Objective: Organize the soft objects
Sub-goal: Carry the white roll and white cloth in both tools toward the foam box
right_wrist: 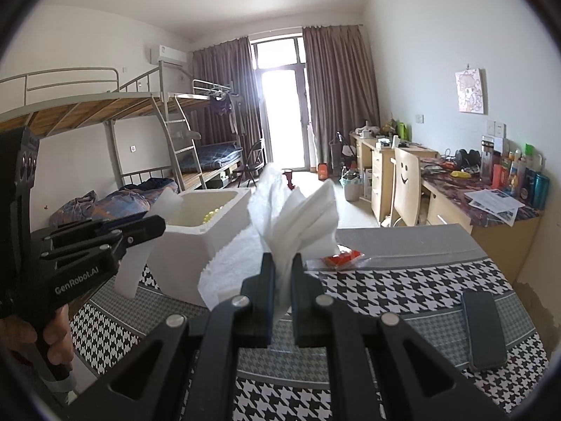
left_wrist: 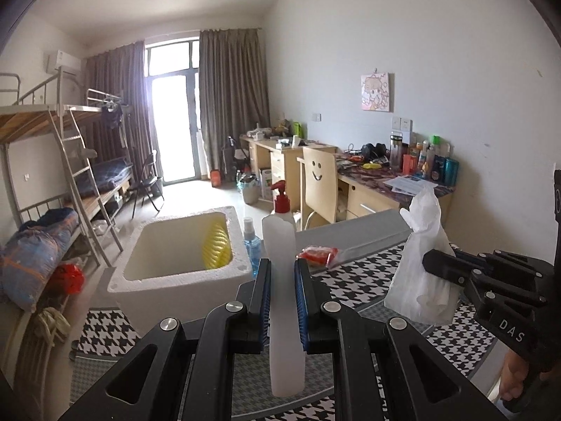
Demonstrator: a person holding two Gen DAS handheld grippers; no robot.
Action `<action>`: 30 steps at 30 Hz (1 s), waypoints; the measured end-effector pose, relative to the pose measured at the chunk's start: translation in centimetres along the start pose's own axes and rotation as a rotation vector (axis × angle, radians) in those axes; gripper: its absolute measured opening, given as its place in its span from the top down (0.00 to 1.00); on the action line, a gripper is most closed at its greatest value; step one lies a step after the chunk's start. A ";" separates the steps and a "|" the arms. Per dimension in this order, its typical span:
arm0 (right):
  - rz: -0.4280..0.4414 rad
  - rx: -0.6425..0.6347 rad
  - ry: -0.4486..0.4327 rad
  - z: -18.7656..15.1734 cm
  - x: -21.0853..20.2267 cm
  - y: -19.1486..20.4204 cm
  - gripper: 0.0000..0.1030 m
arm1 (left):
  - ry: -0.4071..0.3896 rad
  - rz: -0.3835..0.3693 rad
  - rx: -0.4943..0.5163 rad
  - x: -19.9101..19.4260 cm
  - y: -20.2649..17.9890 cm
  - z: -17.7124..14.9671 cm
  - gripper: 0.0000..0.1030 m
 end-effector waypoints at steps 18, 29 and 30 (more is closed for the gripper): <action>0.018 -0.009 -0.012 2.0 1.7 0.9 0.90 | -0.031 0.057 -0.009 0.7 1.8 1.7 0.86; 0.025 -0.016 -0.024 3.4 2.9 1.4 0.90 | -0.039 0.082 -0.020 1.5 3.5 2.7 0.86; 0.024 -0.016 -0.024 3.5 3.0 1.5 0.90 | -0.036 0.084 -0.024 1.6 3.6 2.8 0.86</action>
Point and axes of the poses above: each gripper's, at about its wrist camera, not at the fingertips, and x roughly the way its jaws point, y to its left, z to its top, the point moved 3 cm from there along x, roughly the way its jaws point, and after that the axes turned 3 degrees about -y, right-handed, at the moved point
